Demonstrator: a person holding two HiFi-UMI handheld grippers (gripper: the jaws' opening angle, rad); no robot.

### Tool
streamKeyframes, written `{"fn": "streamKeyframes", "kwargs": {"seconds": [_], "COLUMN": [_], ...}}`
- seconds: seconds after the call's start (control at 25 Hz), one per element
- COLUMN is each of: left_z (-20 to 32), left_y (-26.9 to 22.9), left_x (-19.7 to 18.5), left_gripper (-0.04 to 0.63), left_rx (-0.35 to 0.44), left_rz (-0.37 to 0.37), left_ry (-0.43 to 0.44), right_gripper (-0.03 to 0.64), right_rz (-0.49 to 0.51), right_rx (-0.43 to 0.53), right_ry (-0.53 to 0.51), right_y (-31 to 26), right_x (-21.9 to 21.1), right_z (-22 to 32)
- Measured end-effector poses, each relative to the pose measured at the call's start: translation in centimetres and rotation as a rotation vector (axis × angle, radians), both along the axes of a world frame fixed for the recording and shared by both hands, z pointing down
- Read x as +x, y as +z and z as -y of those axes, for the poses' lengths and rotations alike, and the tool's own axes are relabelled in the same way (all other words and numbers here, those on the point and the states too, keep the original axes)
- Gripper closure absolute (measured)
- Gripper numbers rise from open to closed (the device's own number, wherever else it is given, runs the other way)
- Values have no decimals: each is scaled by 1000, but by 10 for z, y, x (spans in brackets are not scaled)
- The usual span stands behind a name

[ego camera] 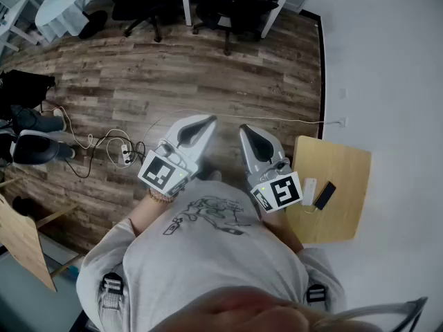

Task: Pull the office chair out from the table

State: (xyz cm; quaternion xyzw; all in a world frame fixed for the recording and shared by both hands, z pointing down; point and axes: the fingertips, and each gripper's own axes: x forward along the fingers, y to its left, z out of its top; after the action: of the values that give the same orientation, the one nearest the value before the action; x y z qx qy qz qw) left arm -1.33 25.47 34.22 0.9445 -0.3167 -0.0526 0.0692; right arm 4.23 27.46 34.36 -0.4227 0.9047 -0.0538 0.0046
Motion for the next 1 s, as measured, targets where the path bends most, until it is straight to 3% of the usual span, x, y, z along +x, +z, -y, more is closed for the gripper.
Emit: {"fn": "streamKeyframes", "kwargs": {"seconds": [0.16,0.32,0.64,1.0], "left_z": [20,41,82,133], "left_y": [2,-3,1,-16], "left_x": [-1,-4,-17,-43], "left_gripper": [592,592,592,592], "left_rx": [-4,20,-18,18], "left_rz": [29,8,40,19], "left_ry": [4,2,-9,22], "right_gripper": [612,612,612,611], "right_rz": [3,3,7,27], "right_rx": [-1,6,8,23], "right_ry": [-8,-21,-29,-5], "right_y": [1,-1,-5,-19], "right_x": [-2,-8,-22,-48], "right_z": [21,44,86,137]}}
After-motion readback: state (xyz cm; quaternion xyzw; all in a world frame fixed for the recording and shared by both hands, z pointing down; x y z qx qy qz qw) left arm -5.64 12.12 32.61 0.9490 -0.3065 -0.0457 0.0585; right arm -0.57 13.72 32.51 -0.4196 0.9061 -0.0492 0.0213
